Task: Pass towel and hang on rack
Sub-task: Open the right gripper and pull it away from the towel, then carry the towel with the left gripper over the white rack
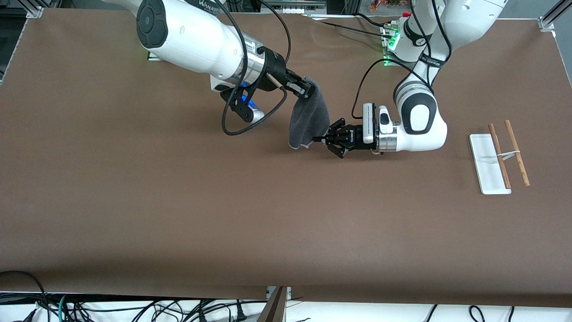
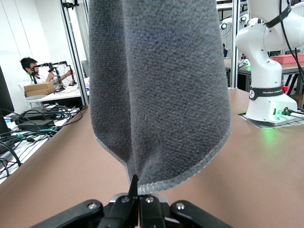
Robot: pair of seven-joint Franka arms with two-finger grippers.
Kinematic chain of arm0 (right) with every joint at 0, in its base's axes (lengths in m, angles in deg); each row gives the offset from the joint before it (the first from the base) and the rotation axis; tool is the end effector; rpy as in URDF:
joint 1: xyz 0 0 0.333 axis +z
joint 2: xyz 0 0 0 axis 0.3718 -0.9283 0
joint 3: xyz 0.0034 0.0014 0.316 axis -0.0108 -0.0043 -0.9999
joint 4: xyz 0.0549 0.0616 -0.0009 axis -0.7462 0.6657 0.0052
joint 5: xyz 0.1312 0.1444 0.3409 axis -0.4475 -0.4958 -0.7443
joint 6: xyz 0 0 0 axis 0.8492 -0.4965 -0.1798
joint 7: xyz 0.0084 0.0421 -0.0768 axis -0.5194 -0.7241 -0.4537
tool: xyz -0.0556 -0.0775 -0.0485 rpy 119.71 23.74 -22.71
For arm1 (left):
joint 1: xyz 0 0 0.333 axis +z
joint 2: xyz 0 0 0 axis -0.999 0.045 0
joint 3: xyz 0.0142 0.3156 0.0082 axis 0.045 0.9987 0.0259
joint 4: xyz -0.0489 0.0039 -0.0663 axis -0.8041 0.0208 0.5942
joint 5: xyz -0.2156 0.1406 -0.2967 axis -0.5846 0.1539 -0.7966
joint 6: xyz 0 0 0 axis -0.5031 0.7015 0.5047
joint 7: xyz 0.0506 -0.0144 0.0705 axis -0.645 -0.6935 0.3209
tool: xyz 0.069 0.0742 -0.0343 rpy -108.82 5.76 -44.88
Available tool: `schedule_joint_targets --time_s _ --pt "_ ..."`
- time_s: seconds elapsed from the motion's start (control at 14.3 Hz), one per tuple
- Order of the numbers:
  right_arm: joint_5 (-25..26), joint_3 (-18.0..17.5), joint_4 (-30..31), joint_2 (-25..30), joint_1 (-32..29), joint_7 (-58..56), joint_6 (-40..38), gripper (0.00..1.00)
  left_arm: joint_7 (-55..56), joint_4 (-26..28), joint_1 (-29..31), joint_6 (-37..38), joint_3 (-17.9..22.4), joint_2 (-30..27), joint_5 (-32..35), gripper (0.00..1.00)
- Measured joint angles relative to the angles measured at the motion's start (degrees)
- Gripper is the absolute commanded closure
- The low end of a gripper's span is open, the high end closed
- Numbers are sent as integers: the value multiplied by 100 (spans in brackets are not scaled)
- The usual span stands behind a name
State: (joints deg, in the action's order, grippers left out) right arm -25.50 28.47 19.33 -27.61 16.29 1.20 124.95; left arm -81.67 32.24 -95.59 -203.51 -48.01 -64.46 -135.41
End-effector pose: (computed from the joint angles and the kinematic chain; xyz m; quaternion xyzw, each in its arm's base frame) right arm 0.5417 0.4719 0.5995 -0.8657 0.3502 0.2151 0.2856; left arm 0.5417 -0.2547 0.2611 0.5104 -0.5934 0.4587 0.4208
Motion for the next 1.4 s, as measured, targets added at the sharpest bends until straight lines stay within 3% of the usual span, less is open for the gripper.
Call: schedule_joint_targets --time_s 0.07,0.28,0.91,1.19,1.26,1.4 --pt "0 1 0 0 0 0 0 58 0 0 0 0 0 0 0 100" --pt "0 22 0 -1 0 2 3 0 -3 0 1 0 0 0 0 100" --pt "-1 145 -3 10 -432 2 -114 0 315 -96 26 1 21 -145 190 100" --pt "-3 662 -58 147 -782 -772 -1004 0 2052 -380 191 16 36 -752 1843 100" --pt "-4 1050 -58 213 -824 -1386 -1519 0 2825 -595 282 191 41 -952 2653 100" --pt "7 1465 -63 297 -851 -2174 -2031 0 3746 -970 339 561 40 -1058 3953 100"
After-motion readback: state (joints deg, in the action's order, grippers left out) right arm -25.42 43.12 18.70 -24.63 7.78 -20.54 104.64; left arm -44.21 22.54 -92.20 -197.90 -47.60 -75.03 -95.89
